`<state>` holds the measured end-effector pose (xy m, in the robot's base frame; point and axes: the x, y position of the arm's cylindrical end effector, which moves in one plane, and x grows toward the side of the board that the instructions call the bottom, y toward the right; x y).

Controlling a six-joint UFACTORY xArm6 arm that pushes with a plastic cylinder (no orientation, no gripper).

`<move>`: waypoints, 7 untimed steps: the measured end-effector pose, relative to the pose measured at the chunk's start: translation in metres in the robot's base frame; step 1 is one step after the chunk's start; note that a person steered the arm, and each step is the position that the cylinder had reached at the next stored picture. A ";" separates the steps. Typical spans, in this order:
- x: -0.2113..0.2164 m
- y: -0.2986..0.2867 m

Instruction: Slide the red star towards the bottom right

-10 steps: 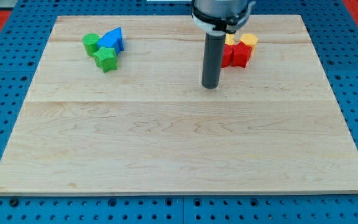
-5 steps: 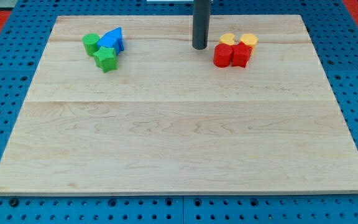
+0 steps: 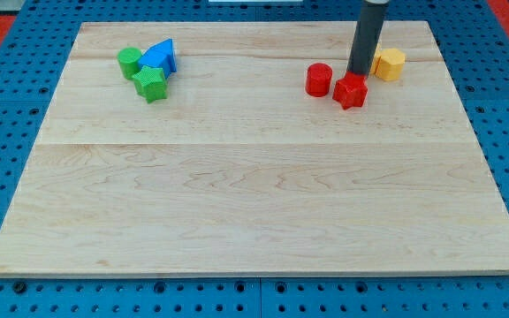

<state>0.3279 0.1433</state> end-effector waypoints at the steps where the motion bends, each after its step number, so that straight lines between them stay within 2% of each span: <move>1: 0.030 -0.006; 3: 0.089 -0.025; 5: 0.105 -0.119; 6: 0.141 -0.107; 7: 0.139 -0.073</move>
<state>0.4671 0.0704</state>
